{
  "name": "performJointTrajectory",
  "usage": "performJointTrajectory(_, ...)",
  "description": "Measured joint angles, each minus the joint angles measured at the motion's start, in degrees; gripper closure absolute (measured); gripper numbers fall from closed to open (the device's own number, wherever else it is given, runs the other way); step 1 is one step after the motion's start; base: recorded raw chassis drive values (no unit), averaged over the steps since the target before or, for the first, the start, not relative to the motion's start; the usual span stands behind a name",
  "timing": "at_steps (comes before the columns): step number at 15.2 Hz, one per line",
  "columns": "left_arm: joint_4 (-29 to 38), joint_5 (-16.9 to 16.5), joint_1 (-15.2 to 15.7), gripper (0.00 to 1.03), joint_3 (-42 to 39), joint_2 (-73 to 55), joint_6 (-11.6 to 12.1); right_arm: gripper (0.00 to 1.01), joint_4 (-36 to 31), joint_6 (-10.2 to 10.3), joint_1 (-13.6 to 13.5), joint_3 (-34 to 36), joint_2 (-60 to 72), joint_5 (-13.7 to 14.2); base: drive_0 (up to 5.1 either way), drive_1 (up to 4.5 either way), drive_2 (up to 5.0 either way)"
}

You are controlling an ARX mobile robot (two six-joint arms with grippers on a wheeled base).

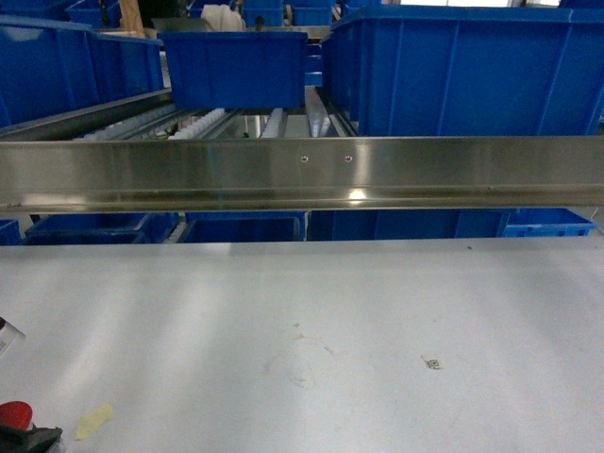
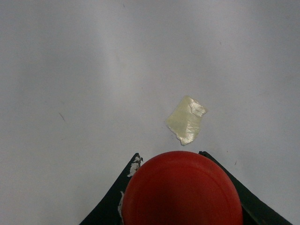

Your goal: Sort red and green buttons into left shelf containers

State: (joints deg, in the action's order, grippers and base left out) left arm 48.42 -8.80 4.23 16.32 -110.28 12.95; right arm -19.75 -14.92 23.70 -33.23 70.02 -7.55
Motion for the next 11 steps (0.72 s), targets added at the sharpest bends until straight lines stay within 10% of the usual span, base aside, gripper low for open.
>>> performJointTrajectory(11, -1.49, -0.26, 0.33, 0.73, -3.56, 10.38, 1.77, 0.72, 0.00, 0.00, 0.00, 0.00, 0.00, 0.00, 0.0, 0.00, 0.0)
